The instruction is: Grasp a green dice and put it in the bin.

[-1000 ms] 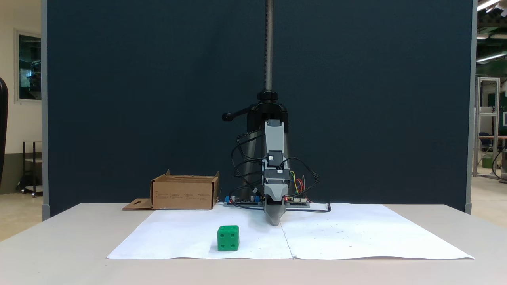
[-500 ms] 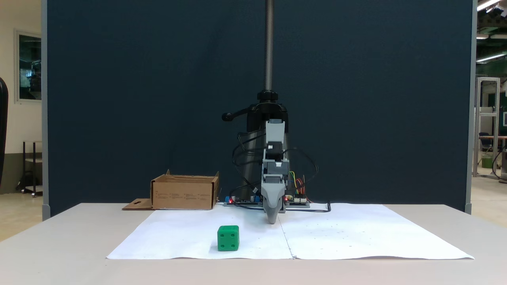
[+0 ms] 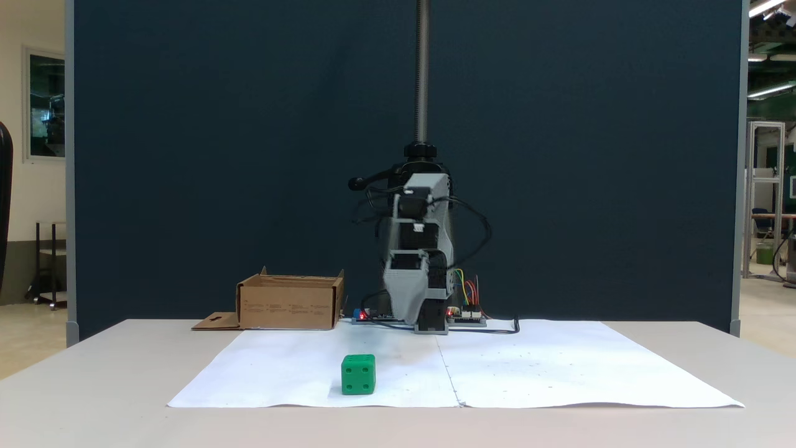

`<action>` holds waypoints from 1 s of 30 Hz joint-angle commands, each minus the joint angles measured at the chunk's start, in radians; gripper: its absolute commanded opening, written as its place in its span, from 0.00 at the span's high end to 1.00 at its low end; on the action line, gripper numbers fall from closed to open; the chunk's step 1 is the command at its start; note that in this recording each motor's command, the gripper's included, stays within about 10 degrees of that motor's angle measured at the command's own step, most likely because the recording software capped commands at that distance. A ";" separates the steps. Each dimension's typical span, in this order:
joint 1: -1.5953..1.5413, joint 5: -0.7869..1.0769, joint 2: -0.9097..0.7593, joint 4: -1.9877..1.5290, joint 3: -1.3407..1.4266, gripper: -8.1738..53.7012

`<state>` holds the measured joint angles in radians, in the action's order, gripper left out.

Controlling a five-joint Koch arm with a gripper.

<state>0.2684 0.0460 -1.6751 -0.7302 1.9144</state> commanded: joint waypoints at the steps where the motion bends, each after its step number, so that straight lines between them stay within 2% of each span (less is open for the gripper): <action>1: 0.037 0.005 0.060 -0.165 -0.130 0.19; 15: 0.055 0.147 0.431 -0.373 -0.816 0.20; 30: 0.037 0.305 0.670 -0.417 -1.143 0.20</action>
<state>0.3007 0.2454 -0.9894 -1.0815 0.8237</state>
